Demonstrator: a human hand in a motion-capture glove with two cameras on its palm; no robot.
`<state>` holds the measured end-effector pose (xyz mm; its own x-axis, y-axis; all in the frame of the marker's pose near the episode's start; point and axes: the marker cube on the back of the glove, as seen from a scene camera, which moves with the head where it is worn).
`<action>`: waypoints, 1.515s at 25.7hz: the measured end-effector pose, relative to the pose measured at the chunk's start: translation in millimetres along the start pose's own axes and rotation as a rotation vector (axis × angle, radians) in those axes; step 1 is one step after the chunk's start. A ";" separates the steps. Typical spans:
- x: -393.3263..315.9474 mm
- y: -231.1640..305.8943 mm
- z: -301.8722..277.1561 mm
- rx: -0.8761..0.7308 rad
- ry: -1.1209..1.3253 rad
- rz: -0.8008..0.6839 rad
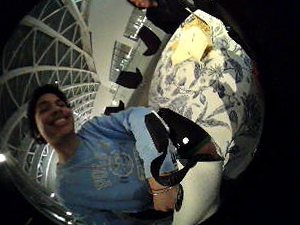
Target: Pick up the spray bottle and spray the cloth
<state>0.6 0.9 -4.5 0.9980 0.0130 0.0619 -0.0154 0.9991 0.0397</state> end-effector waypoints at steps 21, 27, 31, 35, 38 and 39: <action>78.4 -87.4 -34.3 0.439 -0.032 0.448; 89.8 -103.3 -19.3 0.523 -0.014 0.448; 93.7 -109.8 -12.3 0.559 -0.001 0.427; 95.4 -108.5 -9.5 0.609 0.017 0.348; 93.8 -109.7 -10.4 0.609 -0.013 0.278; 91.5 -111.1 -10.8 0.593 -0.032 0.251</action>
<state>94.3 -108.5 -14.0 0.9574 0.2332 0.1702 -0.2888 0.7734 0.5644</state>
